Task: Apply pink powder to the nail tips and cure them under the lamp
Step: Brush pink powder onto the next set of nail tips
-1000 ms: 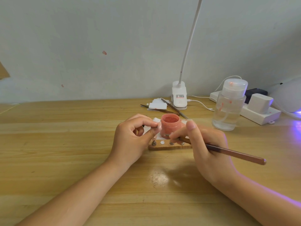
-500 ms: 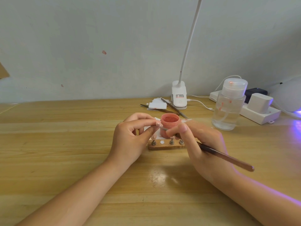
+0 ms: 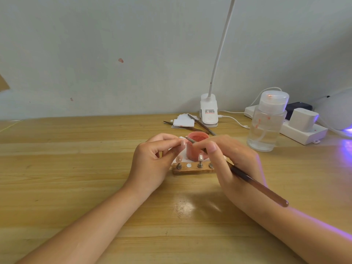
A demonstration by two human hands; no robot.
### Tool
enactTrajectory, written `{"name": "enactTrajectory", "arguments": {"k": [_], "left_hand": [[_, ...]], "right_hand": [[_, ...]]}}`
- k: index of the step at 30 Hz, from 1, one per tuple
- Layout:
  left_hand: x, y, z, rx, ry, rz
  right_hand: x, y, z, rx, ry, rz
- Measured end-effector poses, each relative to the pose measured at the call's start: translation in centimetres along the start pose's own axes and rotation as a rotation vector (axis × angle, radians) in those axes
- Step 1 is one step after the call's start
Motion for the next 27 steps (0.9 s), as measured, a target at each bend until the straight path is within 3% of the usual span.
{"name": "enactTrajectory", "arguments": {"k": [4, 17, 21, 27], "left_hand": [[0.01, 0.0, -0.02, -0.008, -0.004, 0.007], [-0.01, -0.2, -0.06, 0.02, -0.004, -0.006], [0.01, -0.14, -0.04, 0.022, -0.018, 0.028], [0.03, -0.46, 0.17, 0.018, 0.004, 0.021]], "right_hand": [[-0.26, -0.11, 0.14, 0.073, 0.024, -0.051], [0.08, -0.05, -0.04, -0.081, 0.002, 0.023], [-0.21, -0.24, 0.33, 0.017, 0.035, -0.014], [0.0, -0.57, 0.82, 0.155, -0.093, -0.1]]}}
Point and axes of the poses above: each hand's wrist, its own x-axis towards the middle knuckle, its own z-axis out of the back of the hand, y = z × x, the point moved 1 cm from there along x, towards the middle knuckle, and after that the axes turned 3 degrees about -z, right-handed, at the moved point
